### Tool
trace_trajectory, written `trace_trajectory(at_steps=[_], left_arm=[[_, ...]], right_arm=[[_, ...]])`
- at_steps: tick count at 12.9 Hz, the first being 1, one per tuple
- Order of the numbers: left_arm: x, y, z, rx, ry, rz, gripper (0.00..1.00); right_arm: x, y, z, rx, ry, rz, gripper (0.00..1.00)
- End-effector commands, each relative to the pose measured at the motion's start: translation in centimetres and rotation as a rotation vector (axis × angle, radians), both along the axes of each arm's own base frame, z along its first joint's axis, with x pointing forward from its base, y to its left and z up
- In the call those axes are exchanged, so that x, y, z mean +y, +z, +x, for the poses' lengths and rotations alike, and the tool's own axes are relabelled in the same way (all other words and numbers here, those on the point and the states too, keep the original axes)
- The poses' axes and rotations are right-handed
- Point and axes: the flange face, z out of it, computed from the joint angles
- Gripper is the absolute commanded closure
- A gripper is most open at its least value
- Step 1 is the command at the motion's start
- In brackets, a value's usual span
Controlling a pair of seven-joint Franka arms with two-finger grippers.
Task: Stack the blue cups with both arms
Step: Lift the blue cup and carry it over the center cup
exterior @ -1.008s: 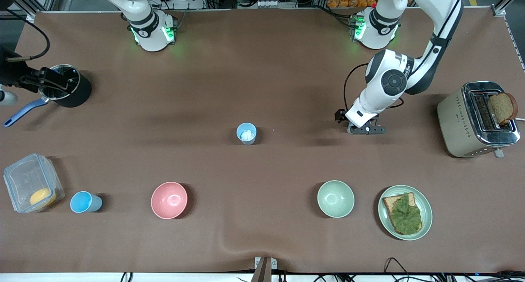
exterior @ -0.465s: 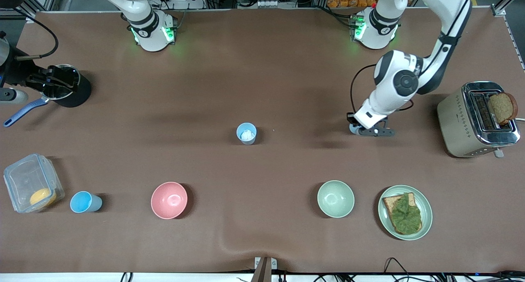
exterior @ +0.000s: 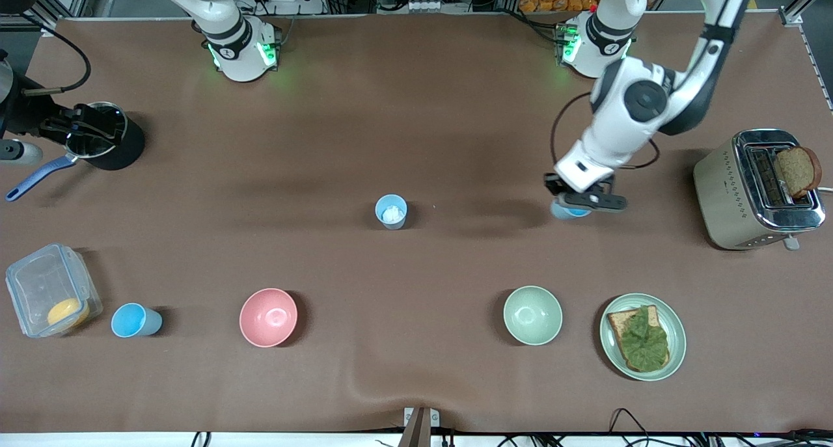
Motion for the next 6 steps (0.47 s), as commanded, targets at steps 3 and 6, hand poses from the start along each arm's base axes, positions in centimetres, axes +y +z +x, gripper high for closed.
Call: trace_trajectory(at_steps=[3, 6], left_arm=[[-11.4, 7.0, -1.4, -0.079, -0.129, -0.089, 1.00], [-18.5, 8.2, -3.8, -0.067, -0.136, -0.153, 1.00]], right_arm=[[-0.7, -0.2, -0.2, 0.007, -0.023, -0.012, 0.00], [-1.0, -0.3, -0.1, 0.008, -0.029, -0.012, 0.00]])
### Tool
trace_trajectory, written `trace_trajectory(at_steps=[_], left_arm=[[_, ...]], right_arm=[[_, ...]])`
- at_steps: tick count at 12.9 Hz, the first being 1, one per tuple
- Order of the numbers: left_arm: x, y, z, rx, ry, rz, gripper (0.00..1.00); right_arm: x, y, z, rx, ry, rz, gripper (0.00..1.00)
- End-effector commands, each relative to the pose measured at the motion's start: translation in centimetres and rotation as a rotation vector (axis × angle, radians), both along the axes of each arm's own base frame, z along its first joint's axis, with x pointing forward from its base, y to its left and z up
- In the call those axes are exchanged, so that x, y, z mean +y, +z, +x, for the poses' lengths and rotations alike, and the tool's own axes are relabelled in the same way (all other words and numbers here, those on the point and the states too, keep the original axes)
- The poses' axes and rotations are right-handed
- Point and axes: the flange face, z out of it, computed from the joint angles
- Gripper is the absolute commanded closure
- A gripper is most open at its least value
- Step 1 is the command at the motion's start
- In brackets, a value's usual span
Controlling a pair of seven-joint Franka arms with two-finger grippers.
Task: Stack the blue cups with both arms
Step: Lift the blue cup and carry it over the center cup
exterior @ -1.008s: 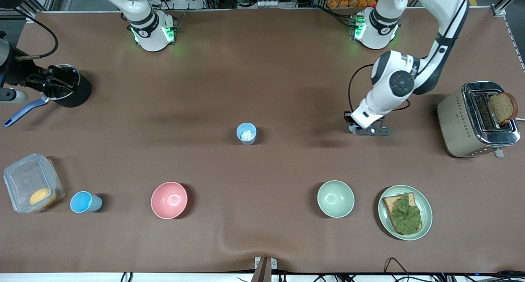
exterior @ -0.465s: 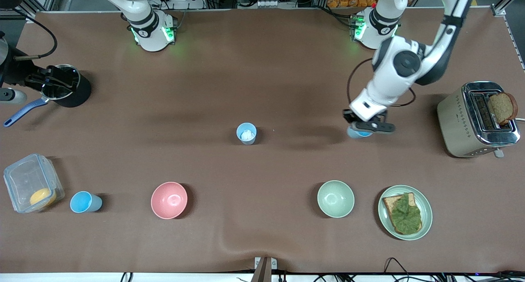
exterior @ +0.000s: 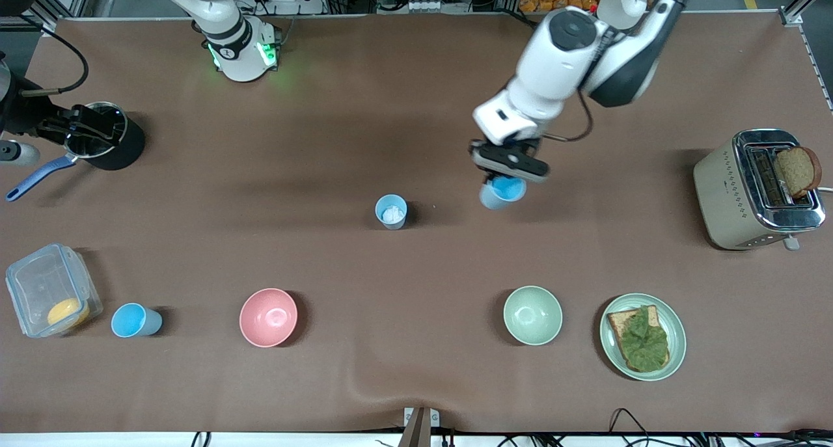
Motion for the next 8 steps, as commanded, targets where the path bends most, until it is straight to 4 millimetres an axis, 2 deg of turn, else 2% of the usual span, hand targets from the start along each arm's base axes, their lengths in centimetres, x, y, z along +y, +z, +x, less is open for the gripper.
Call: trace_trajectory(at_steps=[1, 3, 4, 8], left_arm=[[-5.0, -0.4, -0.3, 0.030, -0.035, -0.021, 1.00], [-8.5, -0.9, 0.0, 0.009, -0.126, 0.083, 1.00], [-10.3, -1.2, 0.6, 0.031, -0.100, 0.104, 1.00], [-14.9, -4.1, 1.6, 0.057, -0.090, 0.146, 1.00]], right_arm=[[-0.5, -0.2, -0.2, 0.008, -0.019, -0.011, 0.00], [-0.5, -0.1, -0.2, 0.007, -0.019, -0.011, 0.00], [-0.5, -0.2, -0.2, 0.008, -0.019, -0.011, 0.00], [-0.5, -0.2, -0.2, 0.010, -0.019, -0.011, 0.00]])
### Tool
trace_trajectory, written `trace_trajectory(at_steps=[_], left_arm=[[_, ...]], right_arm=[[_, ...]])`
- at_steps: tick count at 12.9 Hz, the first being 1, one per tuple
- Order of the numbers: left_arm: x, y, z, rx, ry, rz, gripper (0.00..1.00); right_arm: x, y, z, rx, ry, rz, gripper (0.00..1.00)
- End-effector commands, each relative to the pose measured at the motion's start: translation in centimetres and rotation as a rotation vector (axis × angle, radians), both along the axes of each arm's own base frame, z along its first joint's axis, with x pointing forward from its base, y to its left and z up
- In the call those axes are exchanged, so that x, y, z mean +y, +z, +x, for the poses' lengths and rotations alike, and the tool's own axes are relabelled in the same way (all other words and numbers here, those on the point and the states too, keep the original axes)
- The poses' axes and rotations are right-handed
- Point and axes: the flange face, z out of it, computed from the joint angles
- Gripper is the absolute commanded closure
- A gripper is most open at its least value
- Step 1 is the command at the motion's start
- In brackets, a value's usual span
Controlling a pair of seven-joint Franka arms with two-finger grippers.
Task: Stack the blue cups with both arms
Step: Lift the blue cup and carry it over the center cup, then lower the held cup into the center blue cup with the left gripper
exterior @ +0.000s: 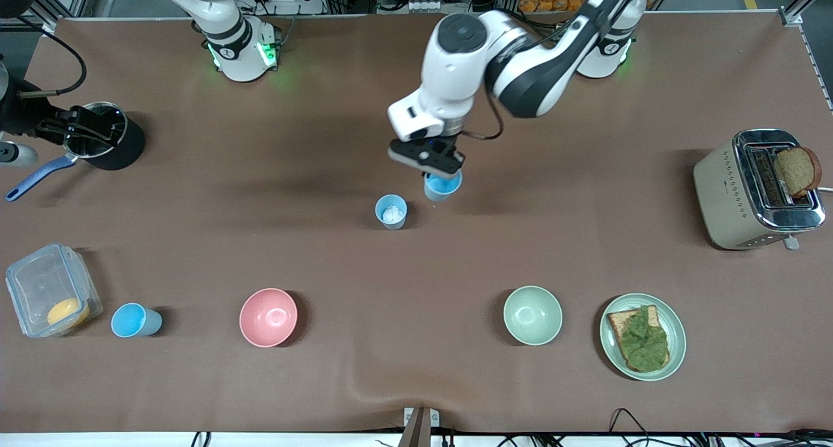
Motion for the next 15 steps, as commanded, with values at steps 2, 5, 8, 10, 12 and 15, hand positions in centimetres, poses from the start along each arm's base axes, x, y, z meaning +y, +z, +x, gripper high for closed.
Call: trace_trajectory(at_steps=[2, 5, 8, 10, 12, 15], left_arm=[[-3.5, -1.3, 1.1, -0.004, 0.026, 0.041, 1.00], [-6.4, -2.7, -0.4, -0.007, -0.005, 0.061, 1.00], [-8.5, -4.1, -1.8, -0.018, -0.018, 0.071, 1.00], [-9.6, -4.9, -1.9, -0.026, 0.001, 0.061, 1.00], [-9.6, -5.1, -1.7, -0.035, 0.003, 0.057, 1.00], [-9.9, -4.8, -1.1, -0.056, 0.007, 0.034, 1.00]], right_arm=[[-0.4, -0.1, -0.3, 0.006, -0.016, -0.011, 0.00], [-0.4, -0.1, -0.3, 0.006, -0.016, -0.011, 0.00], [-0.8, -0.2, -0.3, 0.010, -0.022, -0.011, 0.00], [-0.8, -0.3, -0.2, 0.012, -0.024, -0.011, 0.00], [-0.8, -0.3, -0.3, 0.013, -0.022, -0.011, 0.00], [-1.1, -0.4, -0.2, 0.016, -0.024, -0.010, 0.00]])
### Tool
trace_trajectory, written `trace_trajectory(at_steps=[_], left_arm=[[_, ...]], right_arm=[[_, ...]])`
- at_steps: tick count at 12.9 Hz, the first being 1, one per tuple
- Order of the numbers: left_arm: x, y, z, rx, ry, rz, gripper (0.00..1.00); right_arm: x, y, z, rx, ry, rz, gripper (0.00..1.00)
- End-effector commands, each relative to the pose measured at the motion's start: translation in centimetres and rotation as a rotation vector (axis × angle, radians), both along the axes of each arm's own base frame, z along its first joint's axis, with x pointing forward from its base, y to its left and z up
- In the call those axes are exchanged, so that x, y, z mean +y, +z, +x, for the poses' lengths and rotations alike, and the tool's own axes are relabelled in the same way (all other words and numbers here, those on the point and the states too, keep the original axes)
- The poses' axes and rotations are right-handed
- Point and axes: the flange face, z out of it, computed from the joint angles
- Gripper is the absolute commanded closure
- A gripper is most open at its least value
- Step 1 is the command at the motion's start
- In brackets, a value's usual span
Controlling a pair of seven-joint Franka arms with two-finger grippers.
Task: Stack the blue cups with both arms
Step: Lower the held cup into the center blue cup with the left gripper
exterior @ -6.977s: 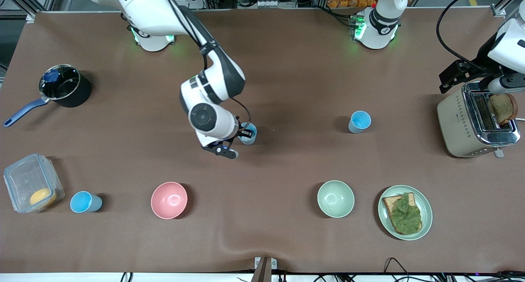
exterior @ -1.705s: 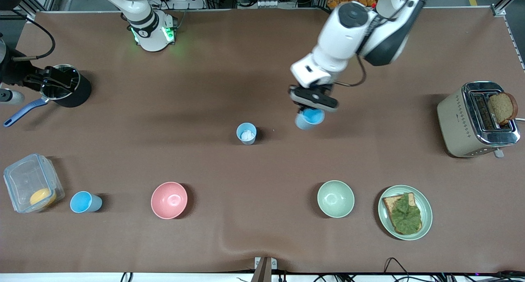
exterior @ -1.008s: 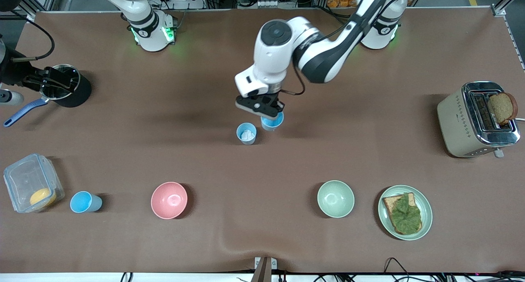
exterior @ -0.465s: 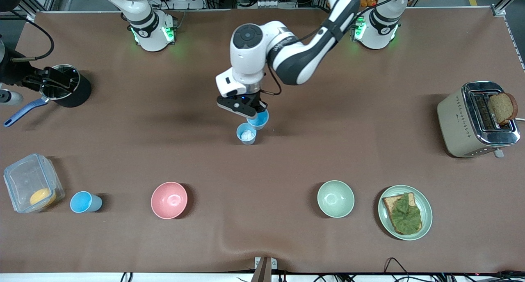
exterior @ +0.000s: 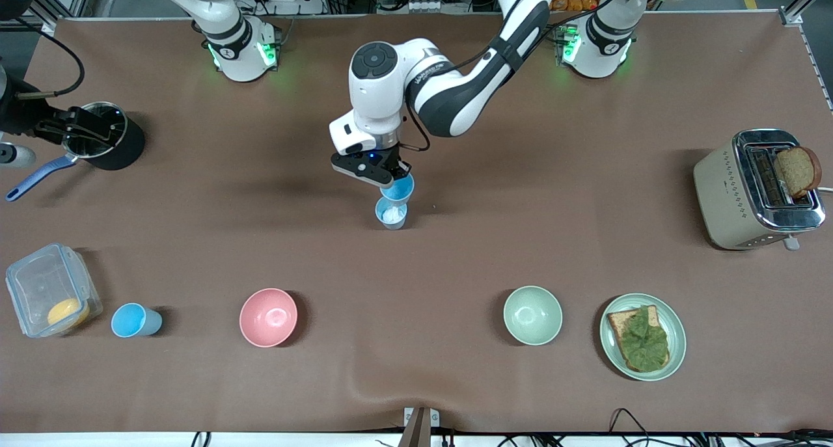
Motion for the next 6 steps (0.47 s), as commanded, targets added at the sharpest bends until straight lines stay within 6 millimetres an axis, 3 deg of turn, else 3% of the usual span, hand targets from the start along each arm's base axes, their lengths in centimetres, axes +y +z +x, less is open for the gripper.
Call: trace_trajectory(at_steps=[1, 6], left_arm=[[-0.7, 0.3, 1.0, -0.050, 0.017, -0.023, 1.00], [-1.4, -1.5, 1.0, -0.080, 0.016, -0.031, 1.00]], right_arm=[[-0.4, 0.0, -0.2, 0.006, -0.011, -0.010, 0.00], [-0.5, -0.1, -0.2, 0.008, -0.011, -0.010, 0.00]])
